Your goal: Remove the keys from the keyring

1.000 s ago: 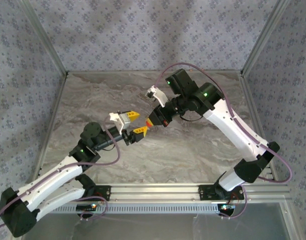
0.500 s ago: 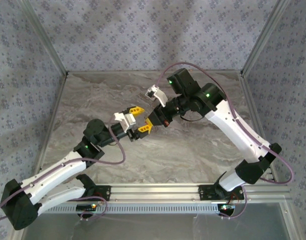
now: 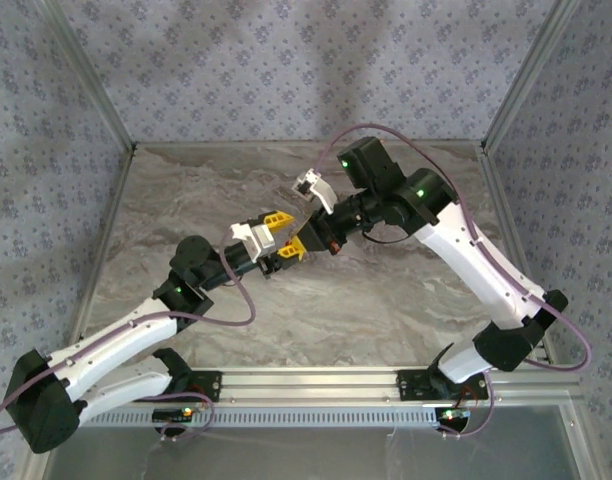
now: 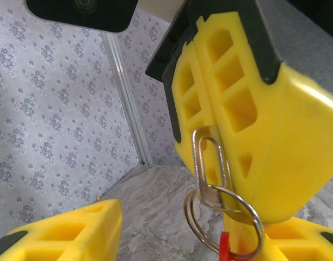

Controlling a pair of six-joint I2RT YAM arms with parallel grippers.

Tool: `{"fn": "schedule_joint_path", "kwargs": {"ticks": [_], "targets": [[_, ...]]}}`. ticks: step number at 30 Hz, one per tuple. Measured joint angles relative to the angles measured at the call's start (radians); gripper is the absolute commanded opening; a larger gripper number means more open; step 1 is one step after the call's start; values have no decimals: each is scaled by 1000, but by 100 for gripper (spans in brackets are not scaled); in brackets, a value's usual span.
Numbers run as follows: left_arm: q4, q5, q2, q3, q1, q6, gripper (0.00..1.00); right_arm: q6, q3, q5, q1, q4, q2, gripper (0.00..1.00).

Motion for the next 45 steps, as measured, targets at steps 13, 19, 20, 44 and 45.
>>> {"fn": "schedule_joint_path", "kwargs": {"ticks": [13, 19, 20, 44, 45], "targets": [[20, 14, 0, 12, -13, 31, 22, 23, -29, -29, -16, 38, -34, 0], [29, 15, 0, 13, -13, 34, 14, 31, -47, -37, -25, 64, -46, 0], [30, 14, 0, 14, -14, 33, 15, 35, -51, -38, -26, 69, -49, 0], [31, 23, 38, 49, -14, -18, 0, 74, -126, -40, -61, 146, -116, 0], [29, 23, 38, 51, -14, -21, 0, 76, -133, -34, -65, 155, -124, 0]]}}
